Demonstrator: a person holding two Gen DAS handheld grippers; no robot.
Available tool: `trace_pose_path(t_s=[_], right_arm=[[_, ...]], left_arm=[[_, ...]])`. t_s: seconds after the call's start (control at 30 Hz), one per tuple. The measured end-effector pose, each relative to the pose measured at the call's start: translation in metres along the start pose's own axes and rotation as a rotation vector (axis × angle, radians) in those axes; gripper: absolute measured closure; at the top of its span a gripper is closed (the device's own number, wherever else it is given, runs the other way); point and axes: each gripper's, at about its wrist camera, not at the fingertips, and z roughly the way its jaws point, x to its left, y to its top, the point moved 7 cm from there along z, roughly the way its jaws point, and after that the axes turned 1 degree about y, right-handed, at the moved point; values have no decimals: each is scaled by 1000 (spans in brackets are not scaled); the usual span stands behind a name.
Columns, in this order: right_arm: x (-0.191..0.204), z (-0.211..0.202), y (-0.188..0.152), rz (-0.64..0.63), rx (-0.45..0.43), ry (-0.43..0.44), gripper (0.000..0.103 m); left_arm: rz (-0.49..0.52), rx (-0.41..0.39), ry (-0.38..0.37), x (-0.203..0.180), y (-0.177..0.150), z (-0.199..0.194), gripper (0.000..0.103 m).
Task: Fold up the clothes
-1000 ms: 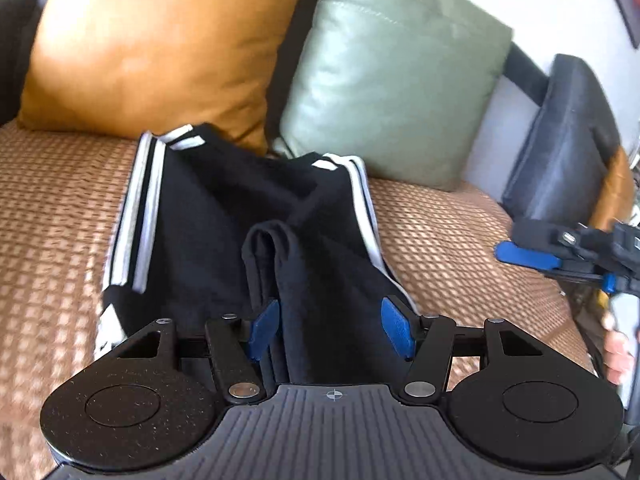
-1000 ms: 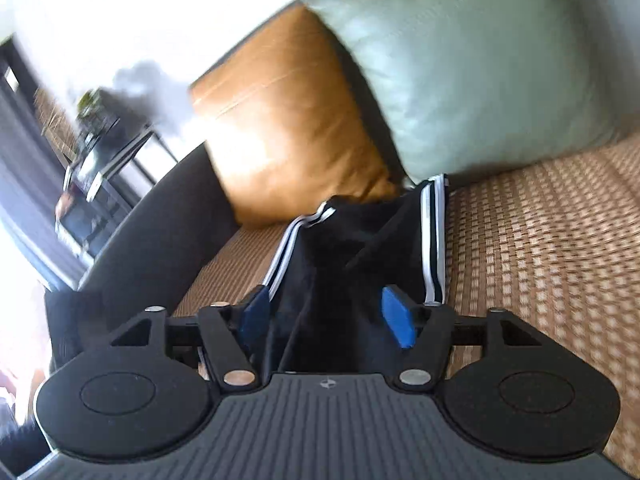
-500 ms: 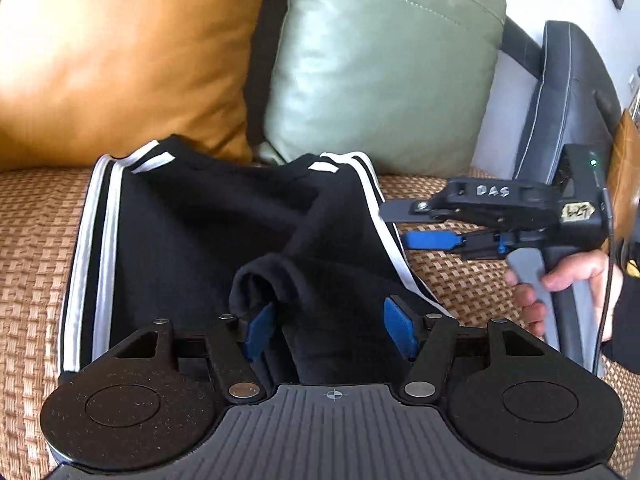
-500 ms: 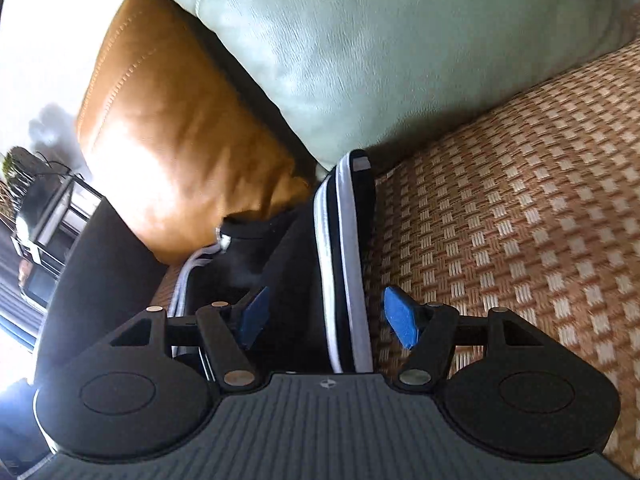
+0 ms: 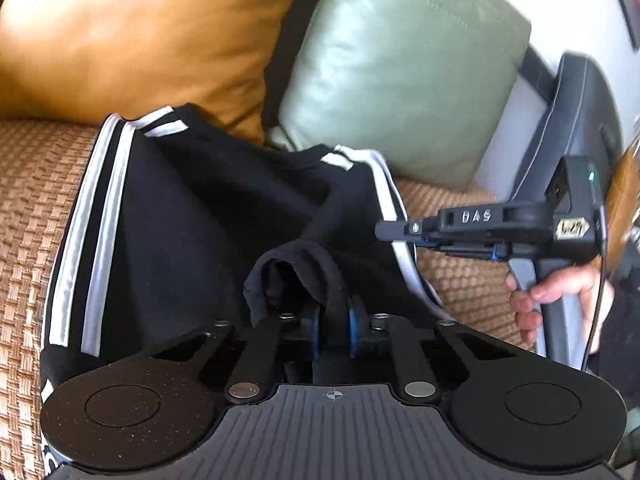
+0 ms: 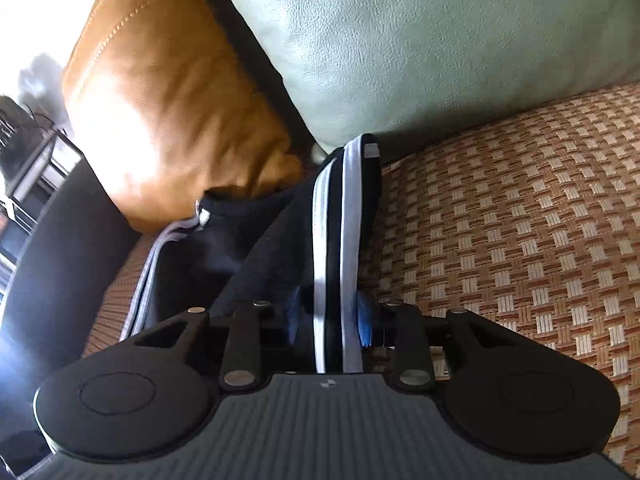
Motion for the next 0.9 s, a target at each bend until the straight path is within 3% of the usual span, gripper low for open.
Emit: trace_pose_path(t_s=[0.17, 0.37, 0.63, 0.67, 0.7, 0.73, 0.77, 0.83, 0.9], right_arm=[[24, -21, 16, 2, -51, 114, 98], [28, 8, 30, 37, -85, 87, 98], [32, 48, 46, 82, -123, 42, 97], [28, 54, 42, 84, -110, 17, 89], [25, 61, 38, 87, -97, -9, 73], [23, 65, 34, 89, -89, -24, 70], [23, 63, 32, 91, -95, -21, 69], [26, 48, 32, 98, -121, -4, 61], [34, 20, 31, 63, -142, 8, 46]], left_arm=[[-170, -115, -90, 21, 10, -35, 95], [-389, -210, -85, 63, 19, -43, 96], [-403, -116, -50, 85, 15, 0, 89], [-399, -111, -51, 86, 14, 2, 89], [-393, -108, -58, 86, 14, 2, 85], [-390, -98, -72, 85, 15, 0, 72], [-388, -88, -87, 84, 15, -3, 68], [-371, -77, -84, 80, 18, -19, 43], [-332, -85, -71, 72, 19, -41, 38]])
